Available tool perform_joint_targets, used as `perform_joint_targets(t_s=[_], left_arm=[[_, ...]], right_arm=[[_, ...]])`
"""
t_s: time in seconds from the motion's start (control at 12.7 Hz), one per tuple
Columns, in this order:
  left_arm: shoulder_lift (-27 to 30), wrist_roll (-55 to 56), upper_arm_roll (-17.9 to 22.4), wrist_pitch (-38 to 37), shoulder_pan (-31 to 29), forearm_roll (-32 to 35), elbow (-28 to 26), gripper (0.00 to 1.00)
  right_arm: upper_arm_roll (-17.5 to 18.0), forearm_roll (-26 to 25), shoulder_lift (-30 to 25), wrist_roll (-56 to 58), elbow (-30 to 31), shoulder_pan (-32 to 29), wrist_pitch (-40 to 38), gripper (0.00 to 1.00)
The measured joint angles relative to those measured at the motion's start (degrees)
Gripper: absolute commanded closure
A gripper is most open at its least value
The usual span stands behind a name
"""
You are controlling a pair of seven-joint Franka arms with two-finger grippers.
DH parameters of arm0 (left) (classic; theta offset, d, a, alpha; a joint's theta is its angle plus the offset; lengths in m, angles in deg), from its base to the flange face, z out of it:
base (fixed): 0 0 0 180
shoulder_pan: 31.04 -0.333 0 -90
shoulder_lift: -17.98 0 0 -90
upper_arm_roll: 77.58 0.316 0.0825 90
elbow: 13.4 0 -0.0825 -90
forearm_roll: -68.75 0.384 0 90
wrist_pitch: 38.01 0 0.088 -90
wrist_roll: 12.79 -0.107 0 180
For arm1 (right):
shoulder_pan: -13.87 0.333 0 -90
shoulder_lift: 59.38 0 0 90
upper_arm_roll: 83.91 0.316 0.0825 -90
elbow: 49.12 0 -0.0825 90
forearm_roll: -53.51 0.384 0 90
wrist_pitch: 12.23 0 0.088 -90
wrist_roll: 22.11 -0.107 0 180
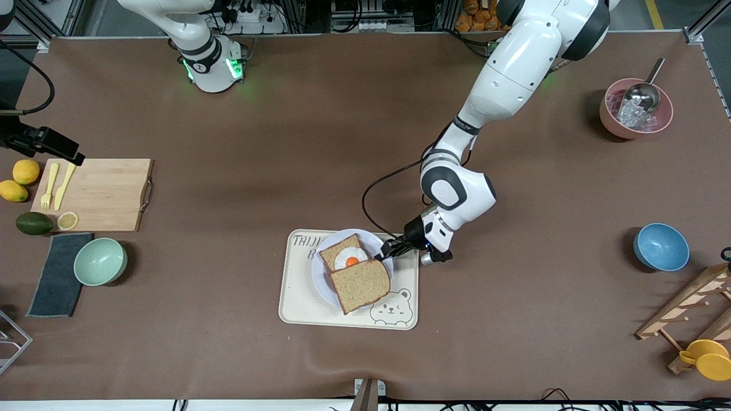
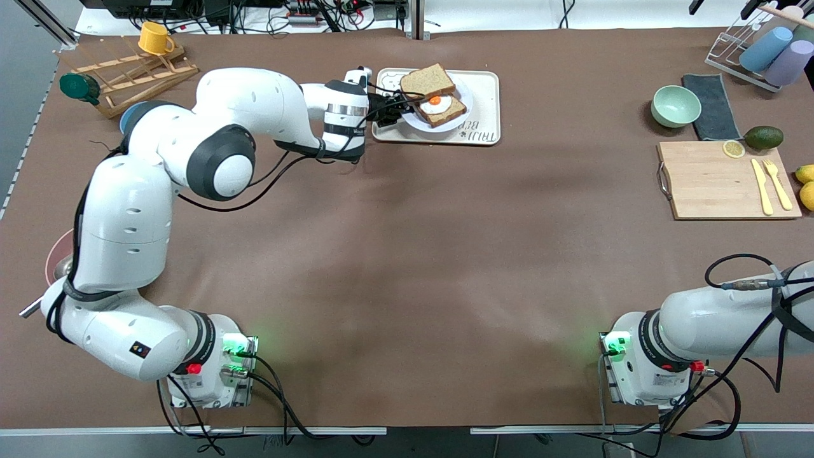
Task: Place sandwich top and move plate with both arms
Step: 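Slide the plate with the left gripper onto the white bear tray, then open the left gripper and lift it off the plate rim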
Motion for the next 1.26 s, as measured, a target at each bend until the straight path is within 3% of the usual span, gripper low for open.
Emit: perform_joint_targets(t_s=[0.55,0.63,0.71,0.79,1.26], left_arm=[[-1.3,0.6,0.9,0.0,0.1,0.0,1.2,0.91],[-1.5,0.6,0.9,0.0,0.2,0.0,1.2,0.72],[-1.6,0.6,0.9,0.0,0.2,0.0,1.2,0.28],[-1.7,0.6,0.9,0.0,0.3,0.0,1.3,0.0],[-1.8,0.6,1.6,0.0,0.1,0.0,2.5,0.0]], right_arm=[[0.0,0.0,0.0,0.0,0.0,0.0,0.0,0.0],[0.0,0.0,0.0,0.0,0.0,0.0,-0.1,0.0],[0.0,0.0,0.0,0.0,0.0,0.0,-0.1,0.0],[0.0,0.0,0.0,0.0,0.0,0.0,-0.1,0.0],[0.0,0.0,1.0,0.0,0.1,0.0,0.0,0.0]])
